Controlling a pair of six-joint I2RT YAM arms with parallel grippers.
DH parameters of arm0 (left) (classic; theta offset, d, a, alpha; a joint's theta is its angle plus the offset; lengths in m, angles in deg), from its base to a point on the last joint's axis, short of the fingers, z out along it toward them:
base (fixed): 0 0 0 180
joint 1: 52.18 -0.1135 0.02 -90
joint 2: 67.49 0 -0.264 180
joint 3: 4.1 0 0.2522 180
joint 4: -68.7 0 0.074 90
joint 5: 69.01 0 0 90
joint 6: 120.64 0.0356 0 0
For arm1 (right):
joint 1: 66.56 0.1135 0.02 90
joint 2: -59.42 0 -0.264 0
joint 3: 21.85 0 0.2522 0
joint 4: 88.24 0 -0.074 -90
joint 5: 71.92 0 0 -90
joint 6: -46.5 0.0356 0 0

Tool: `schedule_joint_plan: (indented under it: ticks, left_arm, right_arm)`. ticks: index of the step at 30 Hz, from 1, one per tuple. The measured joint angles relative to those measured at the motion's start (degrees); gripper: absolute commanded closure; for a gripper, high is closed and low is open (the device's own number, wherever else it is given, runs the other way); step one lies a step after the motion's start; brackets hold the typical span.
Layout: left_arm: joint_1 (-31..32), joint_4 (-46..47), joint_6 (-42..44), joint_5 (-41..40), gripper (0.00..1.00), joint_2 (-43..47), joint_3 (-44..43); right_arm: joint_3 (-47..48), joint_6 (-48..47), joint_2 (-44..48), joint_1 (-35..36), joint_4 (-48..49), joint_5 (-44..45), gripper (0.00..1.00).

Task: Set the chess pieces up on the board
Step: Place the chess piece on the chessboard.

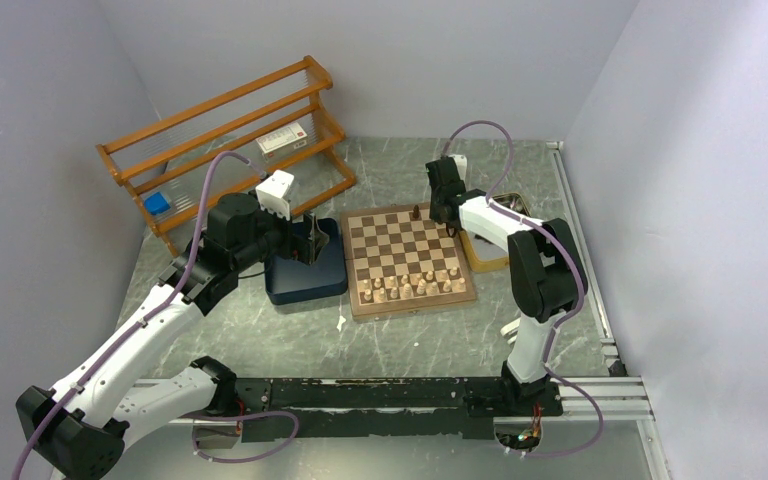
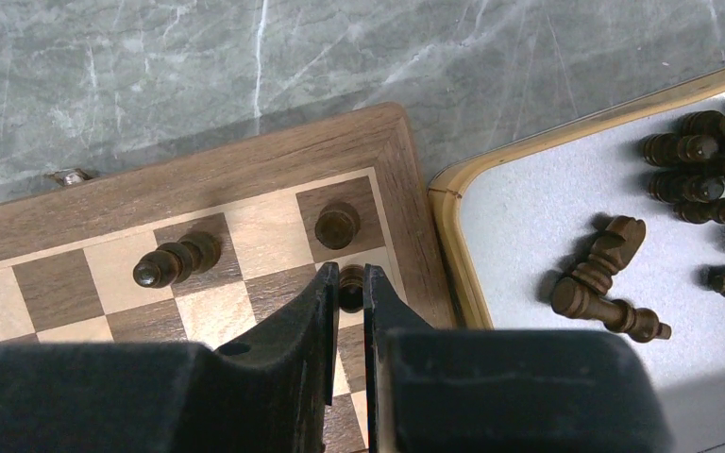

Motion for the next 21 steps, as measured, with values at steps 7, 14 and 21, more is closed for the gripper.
schedule_joint_plan:
  ticks: [7, 14, 21]
  left_arm:
    - [0.00, 0.00, 0.00, 0.00, 0.02, 0.00, 0.00]
    - [0.00, 0.00, 0.00, 0.00, 0.02, 0.00, 0.00]
    - [0.00, 0.00, 0.00, 0.00, 0.02, 0.00, 0.00]
  right_arm:
    - [0.04, 0.13, 0.00, 0.00, -0.09, 0.02, 0.83]
    - [0.11, 0.31, 0.00, 0.00, -0.50, -0.07, 0.79]
    - [0.11, 0.33, -0.33, 0.00, -2.16, -0.20, 0.73]
